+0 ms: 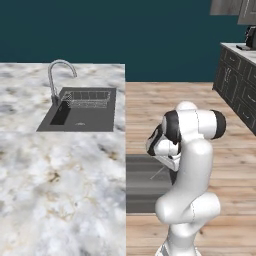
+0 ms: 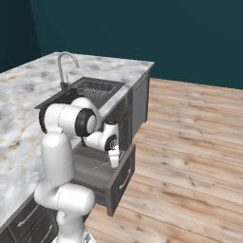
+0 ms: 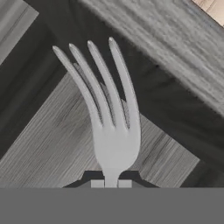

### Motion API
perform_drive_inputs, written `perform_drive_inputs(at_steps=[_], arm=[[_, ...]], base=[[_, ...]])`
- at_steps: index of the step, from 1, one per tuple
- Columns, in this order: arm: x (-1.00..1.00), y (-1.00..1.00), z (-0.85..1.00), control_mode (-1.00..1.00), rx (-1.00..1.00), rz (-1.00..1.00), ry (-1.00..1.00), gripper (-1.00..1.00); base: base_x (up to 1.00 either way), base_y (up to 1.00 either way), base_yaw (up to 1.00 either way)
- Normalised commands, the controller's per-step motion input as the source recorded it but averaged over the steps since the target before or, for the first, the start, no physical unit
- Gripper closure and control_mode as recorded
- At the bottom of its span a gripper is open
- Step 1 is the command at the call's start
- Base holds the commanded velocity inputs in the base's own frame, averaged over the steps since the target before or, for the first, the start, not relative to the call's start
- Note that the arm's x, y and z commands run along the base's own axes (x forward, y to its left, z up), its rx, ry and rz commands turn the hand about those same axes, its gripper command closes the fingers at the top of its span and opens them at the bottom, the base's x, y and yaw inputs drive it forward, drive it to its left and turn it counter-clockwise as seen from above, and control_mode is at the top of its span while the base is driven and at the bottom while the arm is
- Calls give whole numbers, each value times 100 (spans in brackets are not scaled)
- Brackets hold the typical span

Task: Organize the utensils by type. Pick up the wooden spoons from the counter and place them in the open cabinet. Then pick up the metallic utensils from the counter and place them in the open drawer.

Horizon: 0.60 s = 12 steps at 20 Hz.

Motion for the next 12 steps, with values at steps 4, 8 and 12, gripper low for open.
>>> perform_drive_inputs(at_steps=[4, 8, 12], arm=[[2, 68, -12, -100, -13, -5, -8, 100], [-5, -5, -24, -100, -14, -5, 0, 100], [-25, -34, -28, -100, -7, -2, 0, 100]], base=[[0, 0, 0], [0, 0, 0], [0, 0, 0]])
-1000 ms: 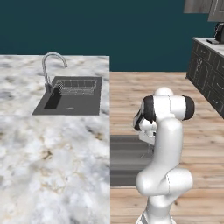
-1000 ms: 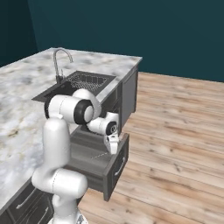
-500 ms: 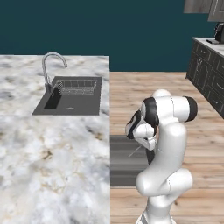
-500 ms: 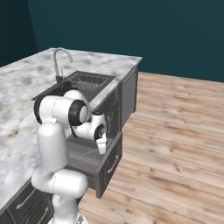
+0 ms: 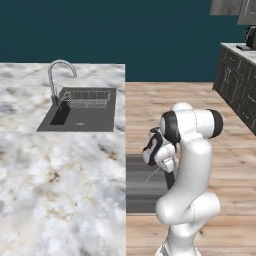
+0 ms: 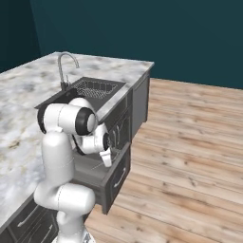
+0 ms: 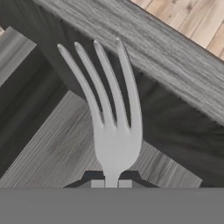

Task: Organize the utensils by type. Pick up the wooden spoons from the counter and place them in the open cabinet. Then pick up the metallic utensils from the counter and place them in the open drawer.

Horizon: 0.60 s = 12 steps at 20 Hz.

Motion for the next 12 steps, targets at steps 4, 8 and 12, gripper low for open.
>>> perform_drive_inputs(at_steps=[4, 8, 12], arm=[[-34, -58, -30, -100, -1, 0, 0, 100], [-32, -64, -32, -100, 0, -1, 0, 100], [-28, -53, -23, -100, 0, 0, 0, 100]], base=[[0, 0, 0], [0, 0, 0], [0, 0, 0]])
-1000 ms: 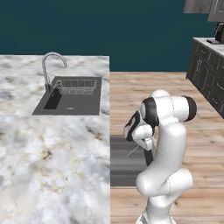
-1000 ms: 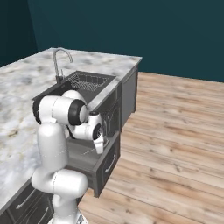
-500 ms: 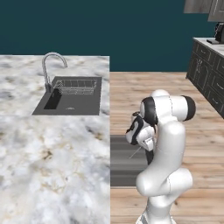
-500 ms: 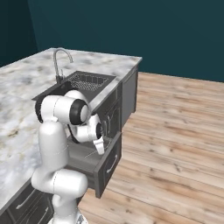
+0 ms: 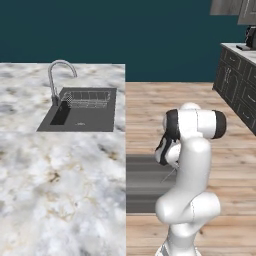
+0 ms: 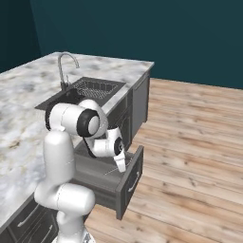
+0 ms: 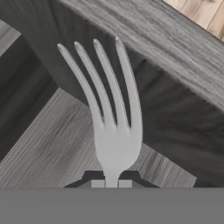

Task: Organize the utensils by type. Pick up the wooden spoons from the counter and place them in the open cabinet. Then pick up the metallic utensils from the counter and place them in the open drawer.

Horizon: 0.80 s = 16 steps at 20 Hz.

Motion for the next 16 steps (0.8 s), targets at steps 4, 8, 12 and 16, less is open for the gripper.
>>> perform_drive_inputs(at_steps=[4, 8, 12, 16], arm=[[-16, -12, 4, -100, 0, 0, -1, 100], [-4, 26, 33, -100, 0, 0, -1, 100], [0, 57, 38, -100, 0, 0, 0, 100], [2, 57, -6, -100, 0, 0, 2, 100]], base=[[0, 0, 0], [0, 0, 0], [0, 0, 0], [0, 0, 0]])
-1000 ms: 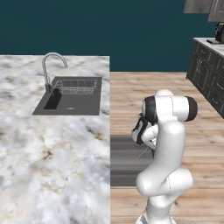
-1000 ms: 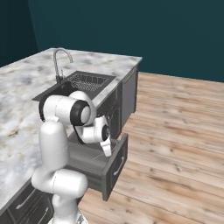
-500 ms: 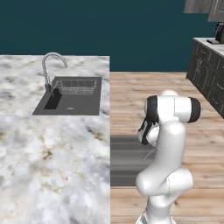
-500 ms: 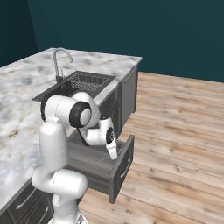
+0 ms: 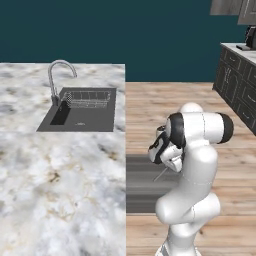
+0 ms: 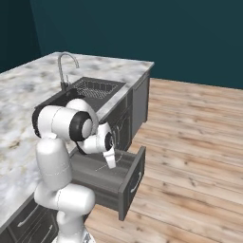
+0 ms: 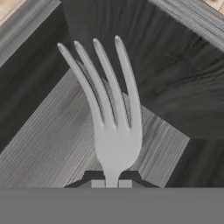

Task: Organize the utensils by type. Pick up the wooden spoons from the counter and place them in the open cabinet. Then pick up the metallic utensils from the counter and place them in the open drawer.

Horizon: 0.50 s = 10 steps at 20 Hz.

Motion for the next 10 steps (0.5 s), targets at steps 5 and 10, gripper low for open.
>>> perform_drive_inputs(at_steps=[5, 10], arm=[[11, 25, -41, -100, 4, 1, 10, 100], [18, 5, -43, -100, 14, 2, 5, 100]], base=[[0, 0, 0], [0, 0, 0]])
